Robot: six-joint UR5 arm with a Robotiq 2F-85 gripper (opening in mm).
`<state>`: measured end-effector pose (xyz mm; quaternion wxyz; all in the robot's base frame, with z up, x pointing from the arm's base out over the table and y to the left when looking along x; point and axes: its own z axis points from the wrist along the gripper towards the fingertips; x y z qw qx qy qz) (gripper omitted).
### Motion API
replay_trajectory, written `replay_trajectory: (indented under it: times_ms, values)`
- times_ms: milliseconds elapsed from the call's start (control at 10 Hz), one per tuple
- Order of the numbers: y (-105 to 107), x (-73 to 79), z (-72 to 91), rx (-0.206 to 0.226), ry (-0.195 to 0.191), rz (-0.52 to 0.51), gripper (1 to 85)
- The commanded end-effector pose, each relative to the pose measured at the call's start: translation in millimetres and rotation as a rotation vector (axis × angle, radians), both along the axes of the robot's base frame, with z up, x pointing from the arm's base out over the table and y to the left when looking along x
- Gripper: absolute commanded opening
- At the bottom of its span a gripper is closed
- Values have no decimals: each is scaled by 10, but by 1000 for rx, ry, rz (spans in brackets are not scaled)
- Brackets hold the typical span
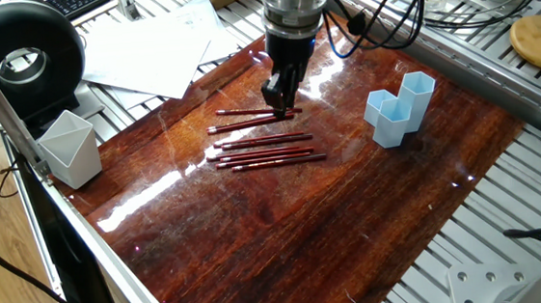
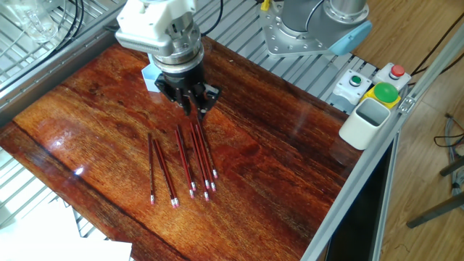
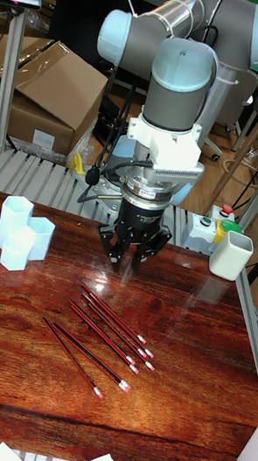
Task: Put the pen into the pen holder
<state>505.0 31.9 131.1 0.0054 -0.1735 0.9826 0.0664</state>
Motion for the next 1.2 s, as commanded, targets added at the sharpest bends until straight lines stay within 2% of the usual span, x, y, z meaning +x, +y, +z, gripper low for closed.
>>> replay_trajectory:
  times_ms: [0, 100, 200, 300, 500, 800, 1000, 1100]
  values:
    - [-26, -216, 23, -1, 69, 115, 423]
    - [-109, -252, 17, -32, 83, 131, 440]
    - [-157, -300, 19, -48, 101, 147, 493]
    - [-201, -332, 20, -65, 116, 140, 490]
    - [68, -92, -191, -75, 118, 101, 490]
    - [333, 189, -517, -134, 116, 70, 483]
    - [424, 275, -664, -171, 128, 45, 437]
    - [436, 279, -665, -167, 126, 36, 393]
